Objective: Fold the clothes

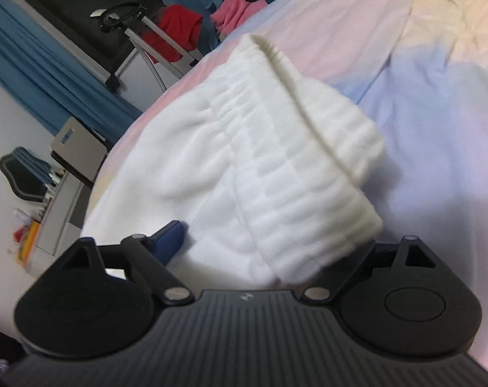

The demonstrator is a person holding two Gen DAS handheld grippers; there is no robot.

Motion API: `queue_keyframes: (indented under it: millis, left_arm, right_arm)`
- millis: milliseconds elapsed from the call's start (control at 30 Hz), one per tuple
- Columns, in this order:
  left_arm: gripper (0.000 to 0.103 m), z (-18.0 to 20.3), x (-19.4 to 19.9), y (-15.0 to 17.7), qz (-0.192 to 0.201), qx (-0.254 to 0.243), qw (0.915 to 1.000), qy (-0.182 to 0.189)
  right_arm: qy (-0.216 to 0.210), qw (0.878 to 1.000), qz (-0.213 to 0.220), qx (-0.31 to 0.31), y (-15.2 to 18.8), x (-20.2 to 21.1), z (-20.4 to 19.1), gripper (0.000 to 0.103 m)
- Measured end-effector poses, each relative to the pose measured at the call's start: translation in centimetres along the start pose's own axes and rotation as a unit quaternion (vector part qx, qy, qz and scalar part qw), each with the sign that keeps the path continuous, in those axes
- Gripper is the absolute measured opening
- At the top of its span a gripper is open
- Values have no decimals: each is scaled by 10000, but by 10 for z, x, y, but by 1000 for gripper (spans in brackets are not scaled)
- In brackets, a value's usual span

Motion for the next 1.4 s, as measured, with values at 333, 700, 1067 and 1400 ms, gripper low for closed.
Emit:
queue_keyframes:
  millis: [333, 700, 1067, 1400]
  left_arm:
    - [79, -43, 29, -27, 229, 1641, 9760, 1414]
    - [95, -133, -28, 12, -207, 4435, 8904, 1003]
    - [57, -142, -43, 28, -433, 5027, 8475, 1649]
    - [43, -108, 12, -2, 80, 4422, 8760, 1922]
  right_arm:
    - [-105, 9995, -138, 249, 7, 9, -23, 44]
    - [-36, 9996, 182, 209, 4, 19, -26, 37]
    - [-7, 9990, 355, 280, 6, 26, -33, 37]
    - [-53, 9961, 854, 225, 6, 90, -48, 29]
Point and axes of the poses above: each gripper's, at about its wrist camera, not at the fingertips, and x roughly against the way its jaws point, z to its right, y to its underside, the point moved 2 cm from there along -x, roughly the way its jaws point, and after that the axes turned 3 degrees about -y, right-handed, at the moved point
